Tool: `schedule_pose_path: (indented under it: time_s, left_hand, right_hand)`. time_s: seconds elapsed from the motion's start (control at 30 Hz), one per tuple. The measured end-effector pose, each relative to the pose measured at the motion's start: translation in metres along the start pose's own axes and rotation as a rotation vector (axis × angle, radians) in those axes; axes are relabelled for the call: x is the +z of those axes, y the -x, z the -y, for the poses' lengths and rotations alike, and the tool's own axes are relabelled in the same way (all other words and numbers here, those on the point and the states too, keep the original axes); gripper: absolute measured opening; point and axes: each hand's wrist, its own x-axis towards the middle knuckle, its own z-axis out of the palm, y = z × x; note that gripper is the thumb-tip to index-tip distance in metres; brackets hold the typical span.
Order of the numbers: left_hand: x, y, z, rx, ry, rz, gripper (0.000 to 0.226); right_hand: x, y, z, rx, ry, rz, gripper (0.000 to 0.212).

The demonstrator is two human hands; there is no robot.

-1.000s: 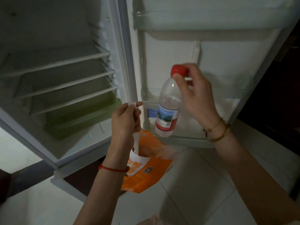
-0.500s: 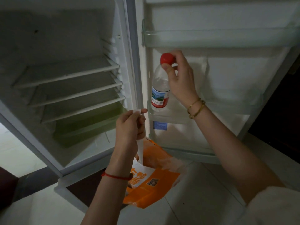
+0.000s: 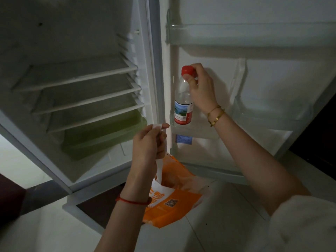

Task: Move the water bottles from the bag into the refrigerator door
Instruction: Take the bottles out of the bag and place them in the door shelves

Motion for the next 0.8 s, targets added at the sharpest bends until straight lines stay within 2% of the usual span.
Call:
schedule_pose_path:
  time_s: [0.27,0.53,0.67,0.7,0.73,0.8]
  left_hand:
    - [-0.001,-0.004,-0.001,-0.005,-0.011,-0.005,0.029]
    - [-0.004,-0.002,-0.001,-0.007,0.011,0.010,0.028]
    - [-0.004,0.002,0.003,-0.014,0.021,0.012,0.028]
    - [-0.004,0.003,0.004,-0.016,0.021,0.012,0.028]
    - [-0.004,0.005,0.005,-0.021,0.017,0.013,0.028]
    - [-0.005,0.009,0.008,-0.033,0.010,0.017,0.028]
  right_hand:
    - [0.006,-0.013,-0.003,0.002,0.051,-0.024,0.031]
    - [-0.002,0.011,-0.003,0.014,-0.045,-0.072,0.034]
    - [-0.018,0.053,0.000,-0.020,-0.043,-0.220,0.015]
    - [-0.021,0.068,0.000,-0.006,-0.048,-0.228,0.010]
    - [-0.022,0.083,-0.001,0.034,-0.049,-0.207,0.014]
    - [-0.022,0.116,-0.008,0.211,-0.087,-0.056,0.027]
